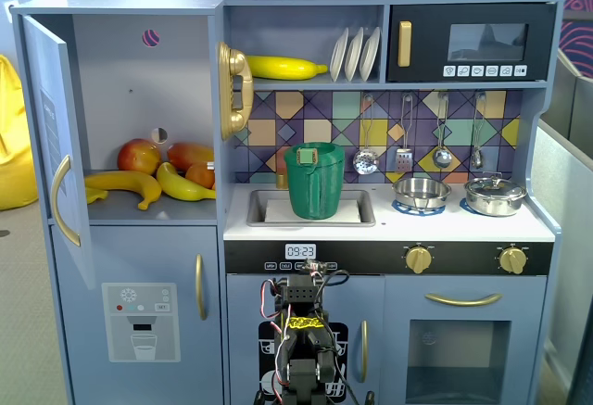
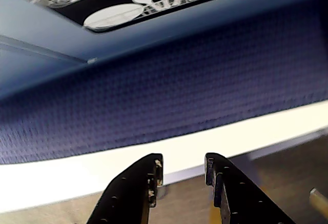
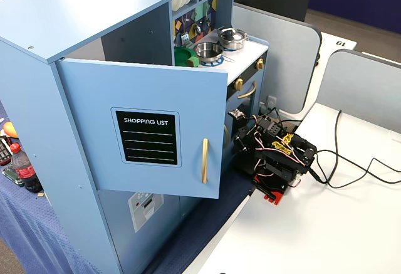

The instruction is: Open the left cabinet door

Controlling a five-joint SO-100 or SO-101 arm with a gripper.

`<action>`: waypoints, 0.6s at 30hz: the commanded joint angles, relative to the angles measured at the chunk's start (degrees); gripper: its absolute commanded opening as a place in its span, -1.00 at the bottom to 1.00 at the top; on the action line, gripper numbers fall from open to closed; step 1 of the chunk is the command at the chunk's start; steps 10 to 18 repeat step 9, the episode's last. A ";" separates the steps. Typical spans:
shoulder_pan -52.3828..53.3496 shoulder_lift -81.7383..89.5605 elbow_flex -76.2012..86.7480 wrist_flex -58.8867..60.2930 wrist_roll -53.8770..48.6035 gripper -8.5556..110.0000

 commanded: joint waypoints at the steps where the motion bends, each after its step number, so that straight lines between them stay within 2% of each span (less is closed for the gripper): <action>1: 1.85 -0.35 0.53 10.11 1.14 -0.86; 18: 2.11 -0.35 0.53 10.02 0.70 -0.86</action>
